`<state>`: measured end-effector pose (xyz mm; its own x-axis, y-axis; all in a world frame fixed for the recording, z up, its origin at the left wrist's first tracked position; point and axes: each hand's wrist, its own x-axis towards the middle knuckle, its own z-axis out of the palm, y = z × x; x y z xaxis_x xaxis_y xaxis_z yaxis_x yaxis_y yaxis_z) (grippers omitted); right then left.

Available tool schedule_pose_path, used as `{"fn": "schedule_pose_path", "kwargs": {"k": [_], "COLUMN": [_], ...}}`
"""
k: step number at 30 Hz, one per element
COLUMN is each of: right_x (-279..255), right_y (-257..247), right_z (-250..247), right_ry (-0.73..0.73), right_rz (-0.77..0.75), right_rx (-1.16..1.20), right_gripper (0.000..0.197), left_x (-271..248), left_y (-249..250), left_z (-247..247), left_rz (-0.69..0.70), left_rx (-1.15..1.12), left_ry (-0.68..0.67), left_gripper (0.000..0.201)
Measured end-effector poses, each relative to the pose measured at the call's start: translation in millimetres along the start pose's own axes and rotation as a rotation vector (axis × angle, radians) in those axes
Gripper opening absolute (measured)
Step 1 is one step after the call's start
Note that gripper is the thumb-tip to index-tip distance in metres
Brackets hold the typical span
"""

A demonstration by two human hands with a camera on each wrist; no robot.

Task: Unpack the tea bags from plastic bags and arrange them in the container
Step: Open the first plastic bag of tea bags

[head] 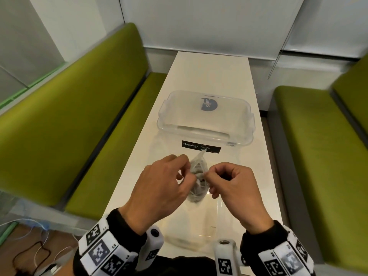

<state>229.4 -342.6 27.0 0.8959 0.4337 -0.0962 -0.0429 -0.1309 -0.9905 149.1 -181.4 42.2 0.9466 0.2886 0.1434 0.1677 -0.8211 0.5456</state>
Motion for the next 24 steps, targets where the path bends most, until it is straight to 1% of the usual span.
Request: {"fn": "schedule_pose_path", "kwargs": {"k": [3,8,9,10,11,13,14,15,17,18,21,22,24], "right_x": [-0.7,-8.1,-8.9,-9.5,-9.4,-9.7,-9.9,-8.8,-5.8,-3.6,-2.1,-3.0,-3.2], "right_y": [0.7,-1.2,-0.1,2.7,6.4,12.1,14.3,16.1,17.3,17.5,13.9,12.6,15.3], "right_z": [-6.0,-10.9,-12.2,-14.5,-16.8,-18.9,-18.0,-15.7,-11.3,-10.3,-12.8,-14.2,-17.8], "right_ry": [0.057,0.037,0.012,-0.028,-0.086,-0.209,-0.243,-0.247,-0.204,-0.178,-0.141,-0.137,-0.123], "right_rz": [-0.014,-0.119,-0.132,-0.138,-0.141,-0.149,-0.159,-0.169,-0.193,-0.213,-0.266,-0.269,-0.265], "right_rx": [0.003,-0.034,-0.021,-0.019,-0.043,-0.167,-0.227,-0.259,-0.227,-0.200,-0.164,-0.158,-0.148], "right_gripper": [0.014,0.012,0.017,0.032,0.053,0.096,0.110,0.118,0.119,0.114,0.088,0.083,0.079], "left_x": [-0.5,-4.0,-4.6,-5.1,-5.5,-5.9,-5.7,-5.7,-5.1,-5.0,-3.8,-3.3,-3.2], "left_y": [-4.5,-2.6,-1.6,-0.5,0.6,3.3,5.2,6.6,8.9,9.0,6.3,5.1,2.4], "left_z": [-0.4,0.9,1.1,1.1,0.9,-0.7,-1.3,-1.8,-1.8,-1.7,-0.2,-0.4,-0.5], "left_rz": [-0.050,-0.054,-0.051,-0.048,-0.045,-0.050,-0.058,-0.064,-0.063,-0.061,-0.065,-0.073,-0.092], "left_rx": [-0.095,-0.369,-0.419,-0.465,-0.513,-0.625,-0.682,-0.735,-0.820,-0.842,-0.846,-0.828,-0.772], "left_ry": [0.081,0.164,0.176,0.181,0.180,0.168,0.154,0.135,0.087,0.067,0.041,0.040,0.041], "left_gripper": [0.017,0.016,0.016,0.016,0.015,0.015,0.015,0.015,0.014,0.015,0.015,0.015,0.013]}}
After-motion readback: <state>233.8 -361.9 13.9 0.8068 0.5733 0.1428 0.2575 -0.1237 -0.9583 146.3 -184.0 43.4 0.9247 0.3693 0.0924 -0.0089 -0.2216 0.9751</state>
